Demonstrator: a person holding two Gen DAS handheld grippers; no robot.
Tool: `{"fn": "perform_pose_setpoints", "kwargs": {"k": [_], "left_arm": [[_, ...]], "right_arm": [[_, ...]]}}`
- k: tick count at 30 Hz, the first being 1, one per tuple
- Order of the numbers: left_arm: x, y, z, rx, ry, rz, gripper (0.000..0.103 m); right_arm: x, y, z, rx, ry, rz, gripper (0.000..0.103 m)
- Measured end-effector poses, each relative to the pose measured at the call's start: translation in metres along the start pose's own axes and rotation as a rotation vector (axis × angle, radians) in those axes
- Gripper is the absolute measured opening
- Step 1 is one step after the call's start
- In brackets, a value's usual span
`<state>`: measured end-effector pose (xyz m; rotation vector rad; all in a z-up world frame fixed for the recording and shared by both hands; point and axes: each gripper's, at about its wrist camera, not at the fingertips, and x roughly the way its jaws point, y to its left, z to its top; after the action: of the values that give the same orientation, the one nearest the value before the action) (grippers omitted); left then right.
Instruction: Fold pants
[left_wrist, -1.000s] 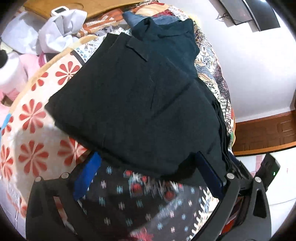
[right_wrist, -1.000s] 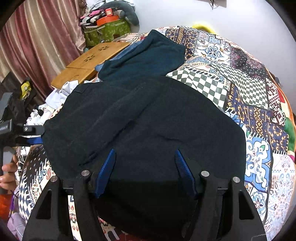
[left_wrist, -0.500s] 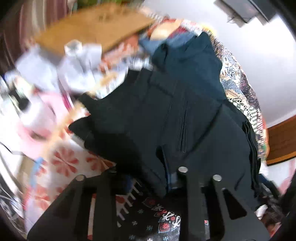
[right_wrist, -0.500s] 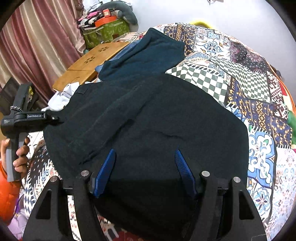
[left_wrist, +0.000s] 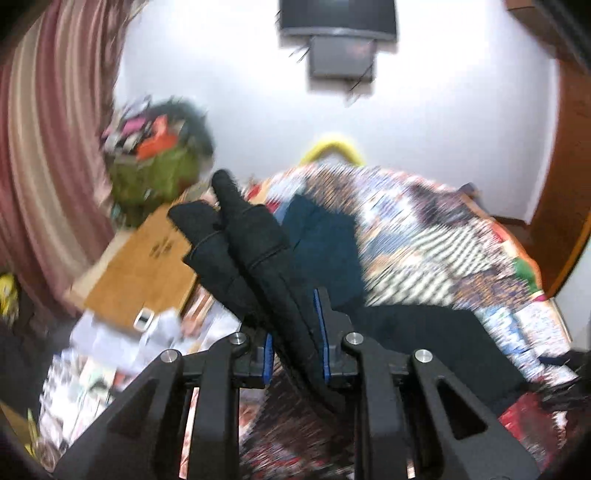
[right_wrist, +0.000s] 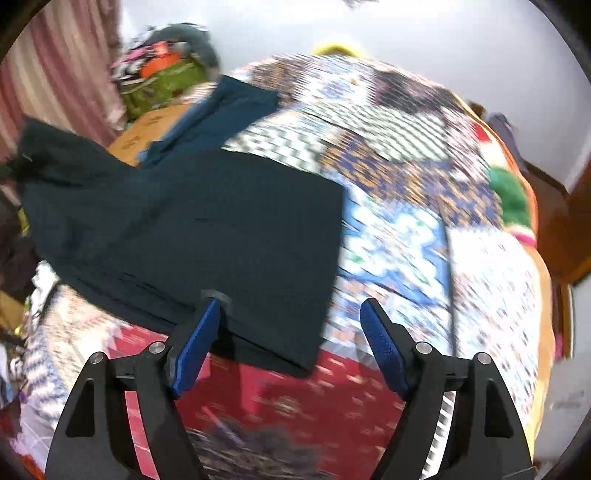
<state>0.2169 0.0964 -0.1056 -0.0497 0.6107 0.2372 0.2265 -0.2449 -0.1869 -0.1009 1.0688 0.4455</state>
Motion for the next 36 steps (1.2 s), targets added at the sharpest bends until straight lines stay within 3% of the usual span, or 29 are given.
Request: {"fn": "perform_pose_setpoints", "kwargs": {"k": [4,9,13,16,20,25,26,28,30,36], "left_arm": [[-0.011,-0.046,0.027,0.055,-0.076,-0.071,0.018],[-0.007,-0.100,0.046,0.081,-0.066,-0.197,0.015],[0.001,-0.138,0.048,0.068,-0.005,-0.334,0.015],[0.014,-0.170,0.042,0.102,0.041,-0.390,0.014],[0.036,-0.216,0.022,0.188,0.128,-0.399,0.015],[0.053,-0.244,-0.005,0.281,0.258,-0.443,0.018],[0.051,-0.249,-0.010,0.301,0.267,-0.439,0.023],[0.049,-0.256,-0.015,0.346,0.288,-0.441,0.042],[0.042,-0.257,-0.020,0.372,0.278,-0.448,0.071],[0.025,-0.228,0.003,0.347,0.176,-0.423,0.092]], "right_arm": [[0.009,-0.012,-0.010,0.028,0.035,0.030,0.075],[0.012,-0.011,-0.013,0.028,0.019,0.038,0.075],[0.014,-0.017,-0.017,0.076,0.000,0.068,0.075],[0.016,-0.022,-0.020,0.110,0.004,0.090,0.075],[0.013,-0.021,-0.024,0.100,0.006,0.088,0.075],[0.009,-0.020,-0.029,0.090,0.001,0.079,0.075],[0.008,-0.020,-0.029,0.089,-0.001,0.078,0.075],[0.007,-0.020,-0.030,0.094,-0.004,0.083,0.075],[0.006,-0.020,-0.031,0.102,-0.008,0.090,0.075],[-0.001,-0.016,-0.031,0.104,-0.032,0.105,0.075]]}}
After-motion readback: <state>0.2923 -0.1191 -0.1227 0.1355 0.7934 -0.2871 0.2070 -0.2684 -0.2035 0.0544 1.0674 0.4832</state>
